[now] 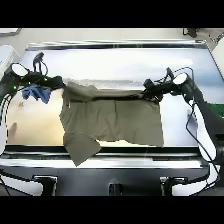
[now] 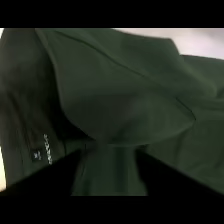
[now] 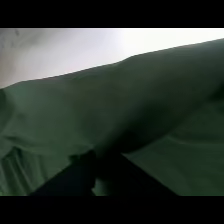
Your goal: Fold the clothes and pants, and hang the long-sleeved shirts on hangers.
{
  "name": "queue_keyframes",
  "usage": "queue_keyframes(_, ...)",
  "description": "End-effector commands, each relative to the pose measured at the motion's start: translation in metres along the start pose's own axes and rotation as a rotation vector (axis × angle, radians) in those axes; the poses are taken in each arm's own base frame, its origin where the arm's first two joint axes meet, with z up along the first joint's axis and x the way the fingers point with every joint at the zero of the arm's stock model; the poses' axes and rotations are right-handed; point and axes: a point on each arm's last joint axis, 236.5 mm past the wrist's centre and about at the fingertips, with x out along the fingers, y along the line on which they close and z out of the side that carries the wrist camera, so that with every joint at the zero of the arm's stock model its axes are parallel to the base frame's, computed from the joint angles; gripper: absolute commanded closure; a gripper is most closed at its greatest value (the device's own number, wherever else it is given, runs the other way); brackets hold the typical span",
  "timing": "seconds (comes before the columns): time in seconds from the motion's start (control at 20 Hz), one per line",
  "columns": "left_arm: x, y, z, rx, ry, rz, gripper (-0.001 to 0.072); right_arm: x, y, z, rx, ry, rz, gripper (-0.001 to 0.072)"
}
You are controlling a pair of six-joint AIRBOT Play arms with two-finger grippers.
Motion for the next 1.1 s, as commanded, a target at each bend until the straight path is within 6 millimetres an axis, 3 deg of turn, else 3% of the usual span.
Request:
queue_keyframes(0.0, -0.016, 0.023, -0.045, -0.075, 0.219, 0.011, 0.0042, -0.046, -0.028, 0.012, -0.038, 0.052, -0.034, 0.0276)
queue_keyframes(0.05, -0.033, 0.041, -0.060, -0.097, 0.279, 0.042, 0.0044, -0.074, -0.055, 0.008, -0.045, 0.099, -0.090, 0.0146)
queue_keyframes(0.15, -0.060, 0.068, -0.108, -0.202, 0.437, 0.057, 0.0219, -0.118, -0.131, -0.025, 0.010, 0.243, -0.298, 0.0152)
queue_keyframes(0.2, -0.063, 0.075, -0.133, -0.236, 0.474, 0.048, 0.0219, -0.130, -0.163, -0.048, 0.041, 0.314, -0.379, 0.0152)
queue_keyframes(0.3, -0.044, 0.087, -0.193, -0.328, 0.496, 0.045, 0.0217, -0.126, -0.201, -0.095, 0.103, 0.406, -0.422, 0.0126)
queue_keyframes(0.35, -0.033, 0.082, -0.225, -0.341, 0.518, 0.016, 0.0215, -0.117, -0.211, -0.118, 0.115, 0.442, -0.410, 0.0037)
queue_keyframes(0.45, -0.012, 0.054, -0.273, -0.368, 0.535, -0.119, 0.0215, -0.102, -0.215, -0.155, 0.108, 0.531, -0.349, 0.0005)
queue_keyframes(0.55, 0.000, 0.038, -0.279, -0.408, 0.492, -0.198, 0.0215, -0.097, -0.216, -0.169, 0.118, 0.563, -0.324, 0.0003)
queue_keyframes(0.8, 0.021, 0.029, -0.261, -0.397, 0.400, -0.193, 0.0221, -0.094, -0.218, -0.167, 0.118, 0.550, -0.327, 0.0003)
queue_keyframes(0.9, 0.028, 0.027, -0.259, -0.402, 0.386, -0.168, 0.0422, -0.089, -0.222, -0.167, 0.126, 0.531, -0.332, 0.0004)
queue_keyframes(1.0, 0.031, 0.024, -0.258, -0.397, 0.384, -0.159, 0.0679, -0.080, -0.222, -0.174, 0.163, 0.522, -0.305, 0.0012)
queue_keyframes(1.05, 0.032, 0.023, -0.258, -0.392, 0.385, -0.160, 0.0685, -0.073, -0.218, -0.179, 0.192, 0.522, -0.274, 0.0015)
